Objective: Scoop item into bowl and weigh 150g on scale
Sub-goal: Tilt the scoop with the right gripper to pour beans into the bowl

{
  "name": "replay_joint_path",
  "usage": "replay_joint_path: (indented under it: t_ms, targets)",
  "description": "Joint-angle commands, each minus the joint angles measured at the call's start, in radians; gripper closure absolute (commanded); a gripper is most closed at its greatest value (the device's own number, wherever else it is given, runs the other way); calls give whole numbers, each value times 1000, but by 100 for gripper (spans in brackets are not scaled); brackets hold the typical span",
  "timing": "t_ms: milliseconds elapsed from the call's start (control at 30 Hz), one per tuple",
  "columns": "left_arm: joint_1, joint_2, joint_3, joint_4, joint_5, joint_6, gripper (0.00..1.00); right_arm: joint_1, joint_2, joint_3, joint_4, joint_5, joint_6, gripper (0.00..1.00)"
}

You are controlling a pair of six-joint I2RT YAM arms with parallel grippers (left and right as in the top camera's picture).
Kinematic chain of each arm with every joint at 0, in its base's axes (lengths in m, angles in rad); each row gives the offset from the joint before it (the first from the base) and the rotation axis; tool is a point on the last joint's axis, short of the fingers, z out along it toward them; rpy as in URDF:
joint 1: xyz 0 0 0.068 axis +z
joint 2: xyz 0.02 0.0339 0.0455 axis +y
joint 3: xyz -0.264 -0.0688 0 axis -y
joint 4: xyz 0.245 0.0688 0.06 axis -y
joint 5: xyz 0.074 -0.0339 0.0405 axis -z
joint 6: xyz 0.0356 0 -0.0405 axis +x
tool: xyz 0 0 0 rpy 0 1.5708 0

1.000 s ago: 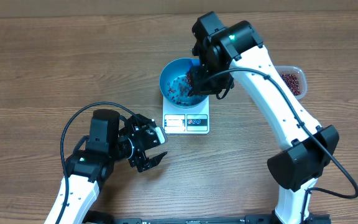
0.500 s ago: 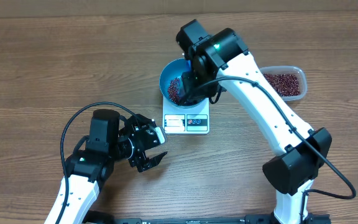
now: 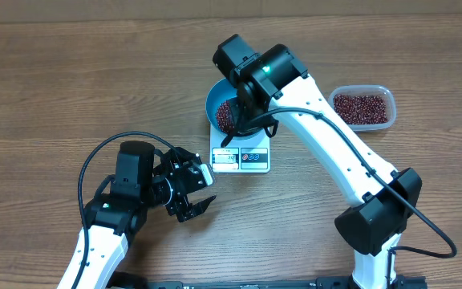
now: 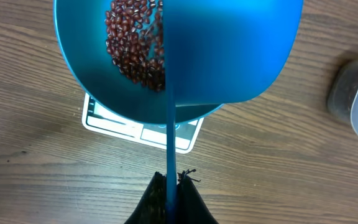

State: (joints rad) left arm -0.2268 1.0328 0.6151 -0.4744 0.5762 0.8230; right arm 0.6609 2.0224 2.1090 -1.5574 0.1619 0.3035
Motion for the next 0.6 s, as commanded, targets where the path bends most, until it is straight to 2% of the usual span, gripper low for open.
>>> replay_joint_path:
  t_ms: [0,567]
  targets:
    - [6,7,-5,0,16,19,0,25,-49,34,9,55,6,96]
    - [6,7,-5,0,16,19,0,66,-49,34,13,156,4,96]
